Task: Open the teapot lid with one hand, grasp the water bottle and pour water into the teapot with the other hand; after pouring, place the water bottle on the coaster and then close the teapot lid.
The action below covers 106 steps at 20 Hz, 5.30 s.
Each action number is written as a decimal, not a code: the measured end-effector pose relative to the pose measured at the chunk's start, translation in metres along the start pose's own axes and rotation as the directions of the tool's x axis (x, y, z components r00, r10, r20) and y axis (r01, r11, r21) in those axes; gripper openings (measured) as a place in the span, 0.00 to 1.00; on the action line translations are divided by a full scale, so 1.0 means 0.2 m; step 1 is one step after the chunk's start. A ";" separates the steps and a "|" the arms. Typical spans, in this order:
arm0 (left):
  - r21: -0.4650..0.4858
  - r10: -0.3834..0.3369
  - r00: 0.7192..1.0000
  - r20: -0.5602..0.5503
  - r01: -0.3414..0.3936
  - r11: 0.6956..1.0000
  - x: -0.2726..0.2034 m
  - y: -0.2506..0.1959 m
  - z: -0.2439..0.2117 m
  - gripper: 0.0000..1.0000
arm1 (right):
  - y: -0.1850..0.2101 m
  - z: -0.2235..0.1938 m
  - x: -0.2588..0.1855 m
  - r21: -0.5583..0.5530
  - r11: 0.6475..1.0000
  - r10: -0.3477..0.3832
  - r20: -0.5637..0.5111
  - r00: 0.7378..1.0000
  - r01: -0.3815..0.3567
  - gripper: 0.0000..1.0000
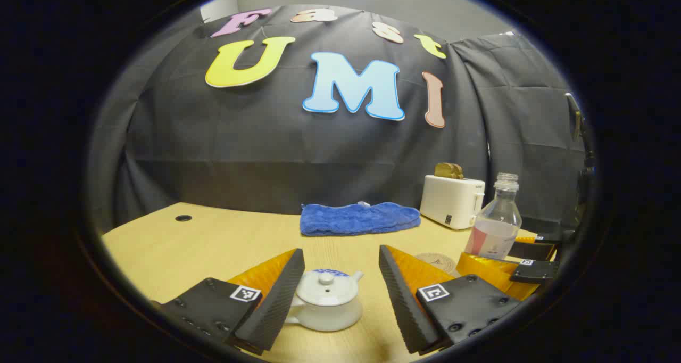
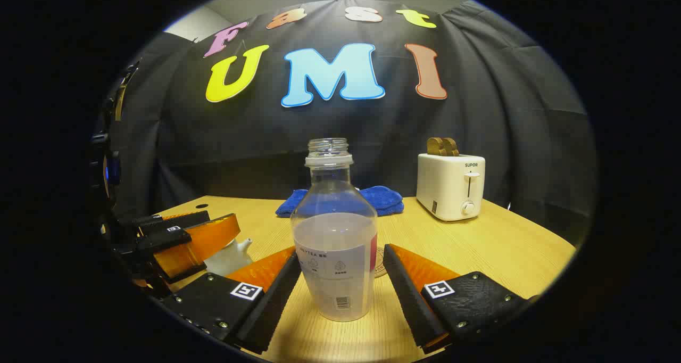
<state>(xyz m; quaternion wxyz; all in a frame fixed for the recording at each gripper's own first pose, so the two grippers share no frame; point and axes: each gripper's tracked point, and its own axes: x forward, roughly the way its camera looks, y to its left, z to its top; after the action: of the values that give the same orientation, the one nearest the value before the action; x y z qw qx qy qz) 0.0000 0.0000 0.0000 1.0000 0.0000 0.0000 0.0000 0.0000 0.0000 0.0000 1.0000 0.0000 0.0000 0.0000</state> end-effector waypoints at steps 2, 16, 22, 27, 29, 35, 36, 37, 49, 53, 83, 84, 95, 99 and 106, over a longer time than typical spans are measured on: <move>-0.002 -0.004 1.000 -0.004 0.004 1.000 0.00 -0.01 -0.01 0.91 | 0.00 -0.01 0.00 0.003 1.000 -0.001 -0.005 1.000 0.001 0.95; 0.007 0.000 0.999 -0.034 0.000 1.000 0.00 0.00 -0.05 0.89 | 0.00 -0.02 0.00 0.000 1.000 -0.002 -0.025 1.000 0.002 0.95; 0.014 0.008 1.000 -0.023 -0.007 1.000 0.00 0.01 -0.03 0.82 | 0.00 -0.03 0.01 0.003 1.000 0.002 -0.037 0.999 -0.002 0.95; 0.026 0.004 0.999 -0.048 -0.003 1.000 0.00 -0.01 -0.07 0.64 | 0.01 -0.04 0.01 -0.007 1.000 0.006 -0.040 0.999 -0.006 0.95; 0.040 0.013 0.999 -0.049 -0.011 0.999 0.00 0.00 -0.06 0.53 | 0.01 -0.04 0.01 -0.008 1.000 0.007 -0.042 0.999 -0.008 0.95; 0.076 0.065 0.997 -0.052 -0.061 0.995 0.00 0.06 -0.05 0.31 | 0.02 -0.04 0.01 0.003 1.000 0.013 -0.052 0.999 -0.012 0.95; 0.073 0.068 0.997 -0.046 -0.065 0.995 0.00 0.07 -0.05 0.26 | 0.02 -0.05 0.01 0.003 1.000 0.013 -0.053 0.999 -0.012 0.95; 0.070 0.065 0.997 -0.045 -0.062 0.996 0.00 0.07 -0.06 0.21 | 0.02 -0.04 0.01 0.003 1.000 0.014 -0.053 0.998 -0.013 0.95; 0.012 0.070 0.996 0.046 -0.071 0.997 -0.05 0.11 0.06 0.14 | 0.02 -0.04 0.01 -0.003 1.000 0.013 -0.054 0.998 -0.013 0.95; 0.004 0.070 0.994 0.080 -0.071 0.998 -0.08 0.12 0.11 0.15 | 0.02 -0.05 0.01 -0.005 1.000 0.014 -0.057 0.998 -0.015 0.95; -0.062 0.068 0.996 0.058 -0.065 0.996 -0.10 0.63 0.13 0.15 | 0.17 0.22 0.20 -0.942 0.314 -0.054 0.107 0.993 0.119 0.77; -0.062 0.073 0.995 0.061 -0.070 0.996 -0.10 0.64 0.13 0.14 | 0.17 0.21 0.23 -0.952 0.282 -0.056 0.109 0.992 0.121 0.77; -0.143 0.107 0.993 0.040 -0.101 0.985 -0.09 0.75 0.10 0.14 | 0.18 0.27 0.37 -0.973 -0.131 0.005 0.190 0.982 0.189 0.76; -0.147 0.095 0.995 0.022 -0.091 0.985 -0.08 0.74 0.07 0.14 | 0.24 0.30 0.38 -0.947 -0.241 0.055 0.204 0.977 0.211 0.76; -0.149 0.097 0.995 0.030 -0.091 0.985 -0.08 0.74 0.08 0.15 | 0.29 0.33 0.39 -0.918 -0.317 0.085 0.223 0.971 0.239 0.76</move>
<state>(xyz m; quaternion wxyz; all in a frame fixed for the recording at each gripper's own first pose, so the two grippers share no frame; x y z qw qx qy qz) -0.0168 0.1482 0.0165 0.9960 -0.0737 -0.0185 0.0471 0.0786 0.0586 0.0658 0.5759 -0.8086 -0.1002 -0.0667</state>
